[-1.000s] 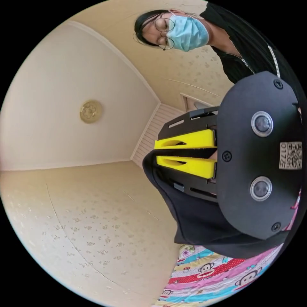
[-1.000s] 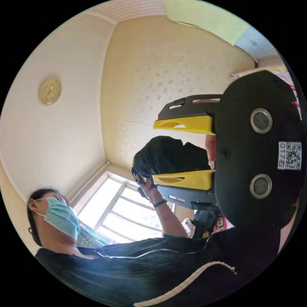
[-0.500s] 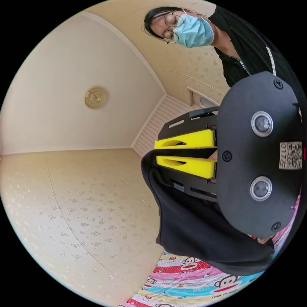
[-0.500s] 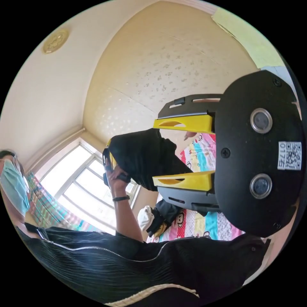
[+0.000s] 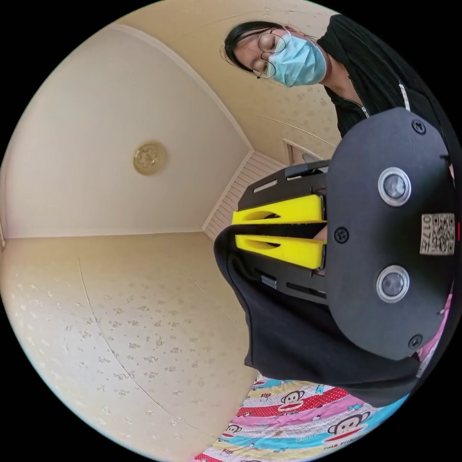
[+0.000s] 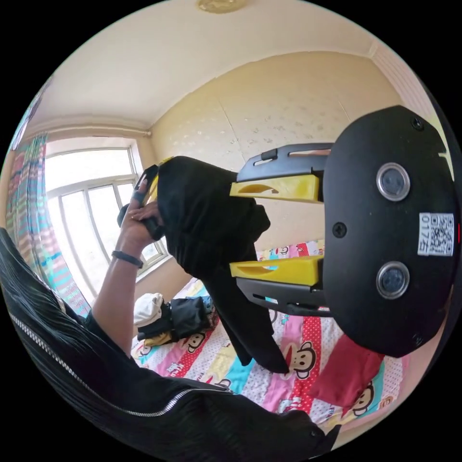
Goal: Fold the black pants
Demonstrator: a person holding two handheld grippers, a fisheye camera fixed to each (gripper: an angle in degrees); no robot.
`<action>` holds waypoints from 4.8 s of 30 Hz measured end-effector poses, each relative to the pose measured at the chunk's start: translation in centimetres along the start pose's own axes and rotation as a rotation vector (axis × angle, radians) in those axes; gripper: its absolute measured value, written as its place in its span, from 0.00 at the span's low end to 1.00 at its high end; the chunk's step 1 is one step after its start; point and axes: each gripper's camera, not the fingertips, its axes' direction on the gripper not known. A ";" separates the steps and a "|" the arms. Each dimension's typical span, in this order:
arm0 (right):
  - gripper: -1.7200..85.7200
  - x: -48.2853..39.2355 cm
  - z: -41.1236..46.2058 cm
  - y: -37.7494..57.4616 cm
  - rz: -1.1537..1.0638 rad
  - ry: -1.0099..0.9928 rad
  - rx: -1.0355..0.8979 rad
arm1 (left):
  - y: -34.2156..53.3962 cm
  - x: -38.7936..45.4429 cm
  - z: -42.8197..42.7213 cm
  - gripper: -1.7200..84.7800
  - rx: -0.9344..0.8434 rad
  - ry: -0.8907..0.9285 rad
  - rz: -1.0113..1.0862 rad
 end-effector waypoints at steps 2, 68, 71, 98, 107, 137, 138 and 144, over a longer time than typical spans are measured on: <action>0.22 -0.2 -0.9 0.0 -0.034 0.018 0.005 | 0.2 -0.2 -0.6 0.06 0.011 0.001 -0.003; 0.03 27.8 -15.4 0.8 0.818 0.009 0.116 | 17.2 22.8 -24.8 0.09 0.344 -0.537 0.580; 0.03 28.6 -16.8 -0.1 0.791 -0.023 0.165 | 14.8 26.8 -25.1 0.09 0.353 -0.596 0.689; 0.06 40.4 19.8 1.3 1.038 -0.263 -0.169 | -12.5 15.1 -16.8 0.11 0.038 -0.972 0.570; 0.13 26.3 43.4 22.1 1.491 -0.413 -0.385 | -9.5 -20.4 -23.9 0.15 -0.329 -1.200 0.077; 0.09 15.5 15.9 19.9 1.213 -0.750 -0.713 | 15.1 5.6 -11.7 0.14 -0.860 -1.440 0.089; 0.09 15.8 15.6 19.9 1.202 -0.720 -0.708 | 15.3 6.3 -10.7 0.14 -0.909 -1.453 0.146; 0.05 20.4 13.1 22.8 1.379 -0.634 -0.558 | 12.0 9.3 -10.8 0.13 -0.797 -1.533 0.189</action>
